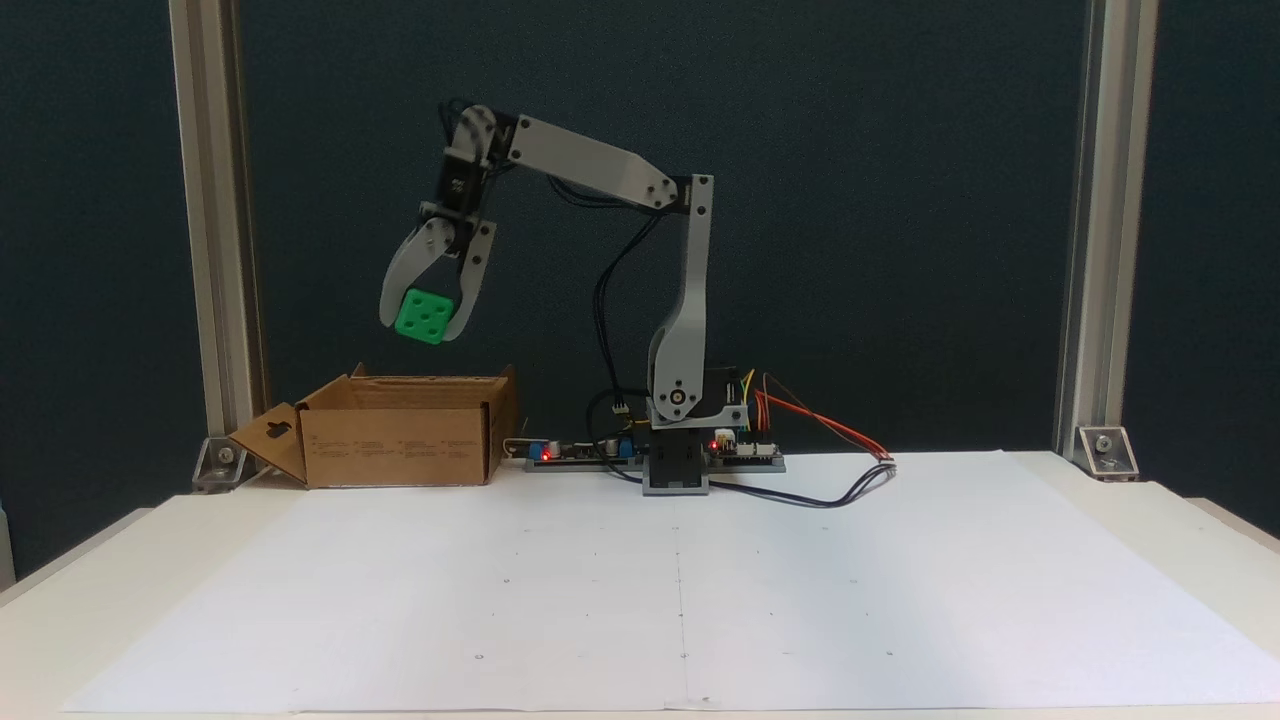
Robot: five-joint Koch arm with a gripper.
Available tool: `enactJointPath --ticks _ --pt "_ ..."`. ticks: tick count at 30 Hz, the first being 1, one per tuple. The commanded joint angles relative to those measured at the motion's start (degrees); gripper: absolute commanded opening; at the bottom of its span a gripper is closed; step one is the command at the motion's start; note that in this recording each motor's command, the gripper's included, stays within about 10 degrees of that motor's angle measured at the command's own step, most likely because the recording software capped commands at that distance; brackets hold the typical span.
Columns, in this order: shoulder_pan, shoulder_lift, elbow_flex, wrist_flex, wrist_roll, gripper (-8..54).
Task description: Grasp a green dice and put it in the bin.
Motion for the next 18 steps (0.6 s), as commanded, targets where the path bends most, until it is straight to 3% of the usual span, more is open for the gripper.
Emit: enactJointPath --ticks 1,14,15,16,18 --pt "6.1 -3.4 -4.4 -4.9 -6.8 11.8" --pt "17.1 -17.8 -4.4 -14.1 -12.9 11.8" --pt "17.1 -18.1 -4.4 -14.0 -12.8 13.4" --pt "17.6 -18.4 -4.4 -13.7 -12.8 21.9" --pt "17.6 -18.5 -4.4 -13.9 -12.8 33.1"
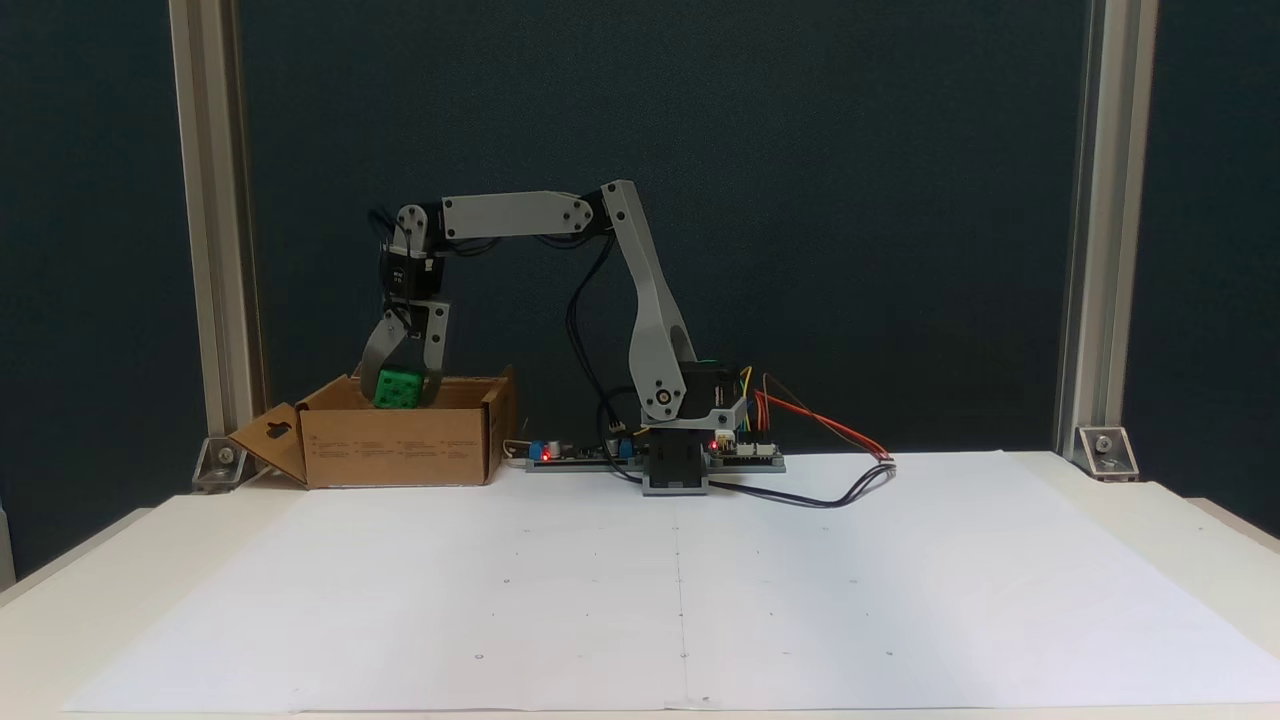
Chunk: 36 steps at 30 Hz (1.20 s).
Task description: Grasp a green dice and put it in the bin.
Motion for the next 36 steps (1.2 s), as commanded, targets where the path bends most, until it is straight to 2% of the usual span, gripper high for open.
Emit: enactJointPath --ticks 1,3,6,9,18,23,30,36 --pt "0.4 0.4 -4.0 -0.7 -4.0 35.8" --pt "0.2 0.3 -4.0 -1.2 -4.0 43.9" --pt "-0.7 0.4 -4.0 -3.9 -3.4 44.4" --pt "-2.6 2.2 -6.2 -5.4 2.4 44.4" --pt "-32.1 23.3 -9.8 -8.6 23.6 44.0" --pt "-52.9 28.4 -9.1 -8.5 23.8 44.2" --pt "-81.9 30.7 -8.0 -8.7 23.8 44.3" --pt "-106.5 37.7 6.8 -11.8 24.1 44.4"
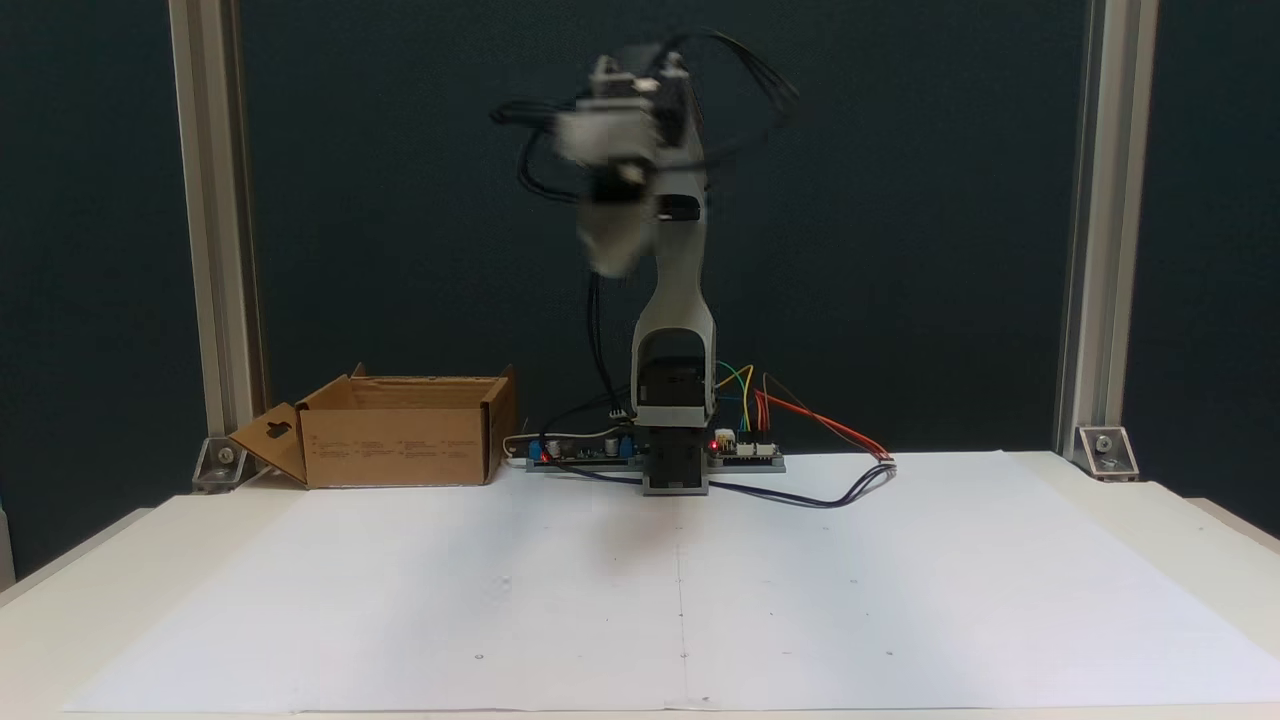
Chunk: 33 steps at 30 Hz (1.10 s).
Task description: Grasp a green dice and put it in the bin.
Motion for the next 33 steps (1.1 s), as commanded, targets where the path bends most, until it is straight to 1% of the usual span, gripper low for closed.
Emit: enactJointPath --ticks 1,6,14,16,20,25,28,33 --pt "-6.6 4.7 4.3 -8.1 2.5 44.3" --pt "-7.1 14.7 24.8 -21.1 2.2 44.2" --pt "-6.2 29.7 42.5 -40.8 2.1 45.5" --pt "-5.4 30.0 46.5 -46.2 1.6 46.5" --pt "1.9 30.0 50.6 -55.3 1.1 46.5" --pt "1.9 30.0 59.9 -67.6 -1.1 46.5" --pt "1.8 30.0 67.8 -75.0 -1.5 43.9" --pt "1.0 29.9 74.2 -86.1 -1.5 43.8"
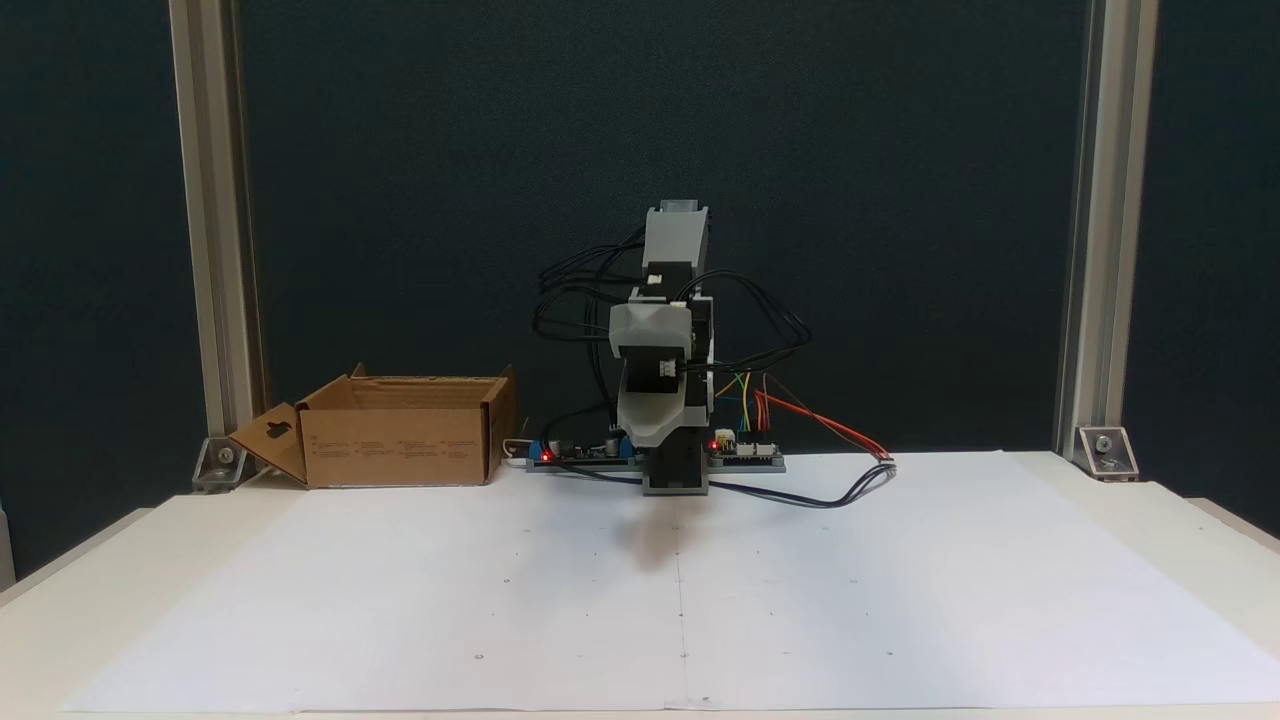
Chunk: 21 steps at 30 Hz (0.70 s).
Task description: Grasp a green dice and put it in the bin.
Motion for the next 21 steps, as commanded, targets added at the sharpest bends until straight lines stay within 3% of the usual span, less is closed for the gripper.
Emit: enactJointPath --ticks 1,17,21 --pt "-0.9 6.4 -0.5 -9.6 -1.3 43.8" --pt "-7.8 6.3 10.9 -46.4 -1.4 43.9" --pt "-7.6 6.3 15.7 -48.0 -1.4 43.9"
